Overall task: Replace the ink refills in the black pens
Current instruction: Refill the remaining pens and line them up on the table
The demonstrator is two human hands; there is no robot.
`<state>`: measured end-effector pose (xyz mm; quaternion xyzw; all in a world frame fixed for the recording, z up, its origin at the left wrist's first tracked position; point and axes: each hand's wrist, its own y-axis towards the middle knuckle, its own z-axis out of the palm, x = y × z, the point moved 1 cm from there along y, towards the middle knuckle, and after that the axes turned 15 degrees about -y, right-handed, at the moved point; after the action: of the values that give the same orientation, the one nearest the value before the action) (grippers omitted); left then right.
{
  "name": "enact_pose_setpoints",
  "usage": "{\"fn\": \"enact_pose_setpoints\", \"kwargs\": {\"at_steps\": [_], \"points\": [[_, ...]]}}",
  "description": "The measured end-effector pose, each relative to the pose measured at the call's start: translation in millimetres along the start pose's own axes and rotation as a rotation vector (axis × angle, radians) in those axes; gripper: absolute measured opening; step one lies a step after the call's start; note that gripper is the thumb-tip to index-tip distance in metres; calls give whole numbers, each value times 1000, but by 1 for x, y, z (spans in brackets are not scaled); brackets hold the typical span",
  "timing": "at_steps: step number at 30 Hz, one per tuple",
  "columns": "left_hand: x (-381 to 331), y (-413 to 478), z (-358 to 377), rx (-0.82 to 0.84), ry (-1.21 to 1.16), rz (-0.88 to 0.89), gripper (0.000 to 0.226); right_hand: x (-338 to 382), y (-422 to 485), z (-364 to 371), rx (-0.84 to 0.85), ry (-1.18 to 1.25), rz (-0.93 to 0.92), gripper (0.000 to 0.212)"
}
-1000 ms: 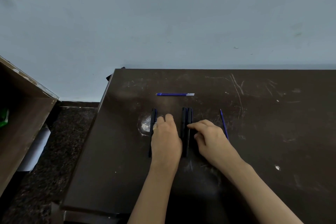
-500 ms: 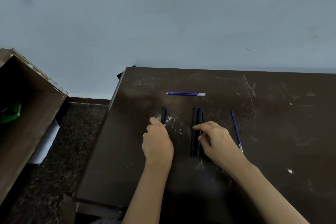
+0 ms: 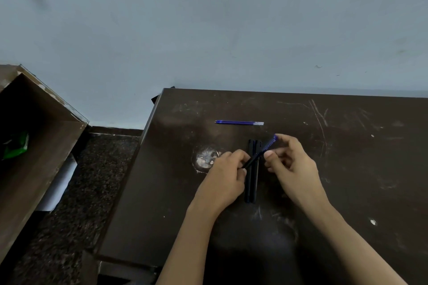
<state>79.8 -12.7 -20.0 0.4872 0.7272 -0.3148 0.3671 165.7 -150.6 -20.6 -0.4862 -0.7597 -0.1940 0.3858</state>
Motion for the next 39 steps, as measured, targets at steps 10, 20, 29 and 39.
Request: {"fn": "enact_pose_setpoints", "kwargs": {"at_steps": [10,20,29,39], "points": [[-7,-1,2,134,-72,-22,9,5,-3,-1,127,222,25,13],[-13,-7,-2,-47,129,45,19,15,-5,7,146,271,5,13],[-17,-11,-14,-106,245,39,18,22,-4,14,197,384,56,11],[-16,-15,-23,-112,294,24,19,26,-3,17,244,487,89,12]]}}
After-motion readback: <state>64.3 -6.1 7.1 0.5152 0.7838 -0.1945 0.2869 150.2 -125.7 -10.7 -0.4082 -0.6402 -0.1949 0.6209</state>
